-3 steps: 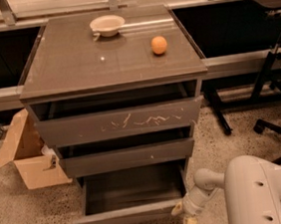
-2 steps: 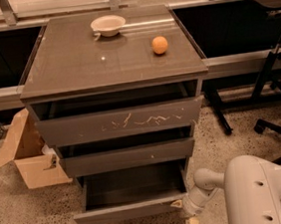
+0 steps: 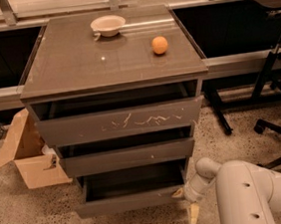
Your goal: Close bottom drawer
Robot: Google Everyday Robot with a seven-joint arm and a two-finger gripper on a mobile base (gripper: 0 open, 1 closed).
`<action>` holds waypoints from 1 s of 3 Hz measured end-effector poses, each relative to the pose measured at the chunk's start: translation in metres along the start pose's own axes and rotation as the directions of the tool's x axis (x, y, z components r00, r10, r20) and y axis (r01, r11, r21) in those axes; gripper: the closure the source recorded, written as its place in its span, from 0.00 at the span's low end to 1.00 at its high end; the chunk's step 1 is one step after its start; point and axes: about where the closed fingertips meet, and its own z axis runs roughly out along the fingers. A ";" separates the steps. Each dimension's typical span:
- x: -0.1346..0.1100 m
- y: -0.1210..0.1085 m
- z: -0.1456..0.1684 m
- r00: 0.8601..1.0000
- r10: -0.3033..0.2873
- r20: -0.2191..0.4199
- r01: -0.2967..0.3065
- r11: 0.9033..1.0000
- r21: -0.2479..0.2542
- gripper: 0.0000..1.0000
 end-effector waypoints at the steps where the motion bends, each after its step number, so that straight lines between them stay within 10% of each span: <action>1: 0.006 -0.028 -0.019 1.000 -0.009 -0.009 0.009 0.999 0.053 0.00; 3: 0.006 -0.042 -0.029 0.999 -0.048 -0.010 0.049 0.994 0.100 0.00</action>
Offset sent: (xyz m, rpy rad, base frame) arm 0.0317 -0.0091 0.0057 -0.0033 -0.0486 -0.0198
